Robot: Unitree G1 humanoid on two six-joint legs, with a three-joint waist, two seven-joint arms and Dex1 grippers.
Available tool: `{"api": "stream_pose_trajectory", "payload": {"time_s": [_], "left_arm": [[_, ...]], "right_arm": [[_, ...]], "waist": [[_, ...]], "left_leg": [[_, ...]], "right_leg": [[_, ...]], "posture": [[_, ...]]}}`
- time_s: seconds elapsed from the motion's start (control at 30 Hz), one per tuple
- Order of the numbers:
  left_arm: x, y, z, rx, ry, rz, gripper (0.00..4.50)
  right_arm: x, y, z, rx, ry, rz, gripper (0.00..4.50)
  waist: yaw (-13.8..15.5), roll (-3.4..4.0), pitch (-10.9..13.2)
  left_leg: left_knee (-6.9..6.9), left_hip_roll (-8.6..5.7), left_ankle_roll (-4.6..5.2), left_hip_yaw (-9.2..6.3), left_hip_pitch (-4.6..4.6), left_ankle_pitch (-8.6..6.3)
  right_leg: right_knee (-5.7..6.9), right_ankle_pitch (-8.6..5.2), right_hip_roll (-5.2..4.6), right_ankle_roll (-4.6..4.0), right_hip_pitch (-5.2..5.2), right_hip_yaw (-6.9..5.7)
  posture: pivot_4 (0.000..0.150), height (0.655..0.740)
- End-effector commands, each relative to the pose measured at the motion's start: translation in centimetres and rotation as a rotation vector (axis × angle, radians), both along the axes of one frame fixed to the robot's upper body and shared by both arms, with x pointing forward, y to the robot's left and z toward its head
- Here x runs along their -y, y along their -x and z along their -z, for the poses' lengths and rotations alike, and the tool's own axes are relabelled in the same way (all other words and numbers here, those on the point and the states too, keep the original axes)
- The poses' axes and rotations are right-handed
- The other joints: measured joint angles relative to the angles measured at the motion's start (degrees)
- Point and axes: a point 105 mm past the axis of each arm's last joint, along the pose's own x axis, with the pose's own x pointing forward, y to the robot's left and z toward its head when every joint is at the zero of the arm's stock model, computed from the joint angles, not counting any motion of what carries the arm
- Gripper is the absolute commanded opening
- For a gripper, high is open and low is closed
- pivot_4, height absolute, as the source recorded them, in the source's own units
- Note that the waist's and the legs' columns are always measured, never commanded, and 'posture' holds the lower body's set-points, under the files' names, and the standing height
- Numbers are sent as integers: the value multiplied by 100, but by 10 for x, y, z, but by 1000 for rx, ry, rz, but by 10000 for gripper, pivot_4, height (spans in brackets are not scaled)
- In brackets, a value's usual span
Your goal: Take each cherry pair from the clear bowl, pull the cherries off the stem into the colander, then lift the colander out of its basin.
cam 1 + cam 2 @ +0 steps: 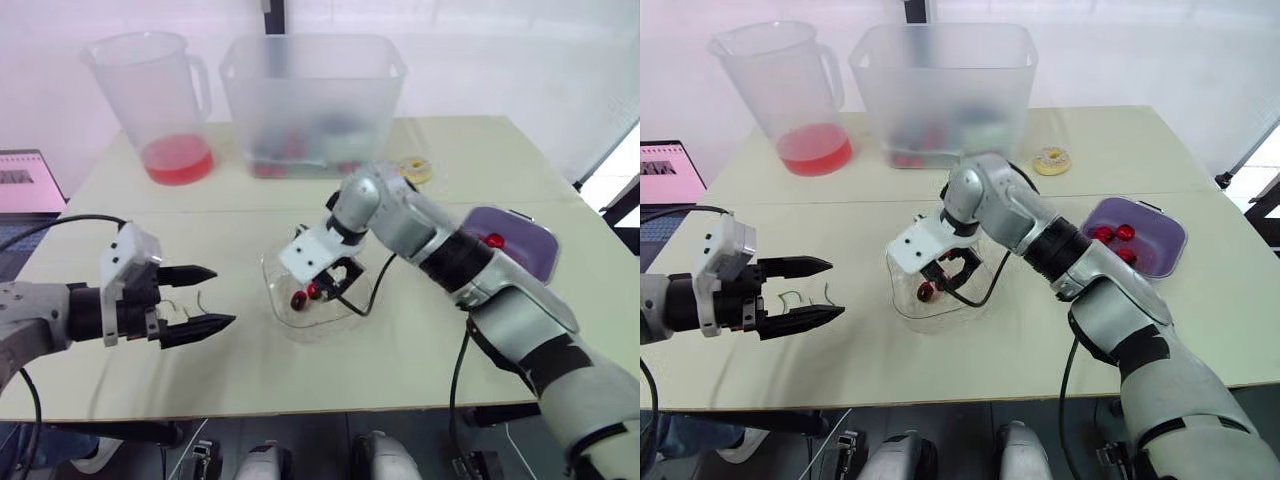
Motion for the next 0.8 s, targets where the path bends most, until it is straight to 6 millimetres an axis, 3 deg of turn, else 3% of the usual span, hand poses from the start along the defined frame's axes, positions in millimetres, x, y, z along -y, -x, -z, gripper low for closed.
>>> {"api": "stream_pose_trajectory", "payload": {"time_s": [0.03,0.2,0.37,0.6,0.8], "left_arm": [[2,1,-9,20,24,33,45000],[1,-2,-14,7,75,37,45000],[0,-2,-16,4,75,60,45000],[1,-6,-14,3,55,71,45000],[0,-6,-12,-1,35,70,45000]], "right_arm": [[6,-5,-12,-72,-152,201,44542],[20,-13,1,-222,-235,538,44542],[26,-9,22,-291,-255,707,44542],[21,-12,53,-321,-268,785,44542],[18,-16,60,-303,-270,790,44542]], "waist": [[5,0,0],[27,0,0],[17,0,0],[8,-1,0],[15,-1,-1]], "left_leg": [[0,0,0,0,0,0],[1,-1,0,1,0,0],[0,-3,1,1,0,0],[-1,-3,0,2,1,0],[0,-5,1,2,1,0]], "right_leg": [[1,0,-1,0,0,-1],[0,0,-2,0,1,-1],[0,0,-2,0,2,-1],[1,0,0,0,2,-1],[1,0,0,0,2,-1]], "posture": [[1500,6886],[1500,6886],[1500,6886],[1500,6886],[1500,6886]]}}
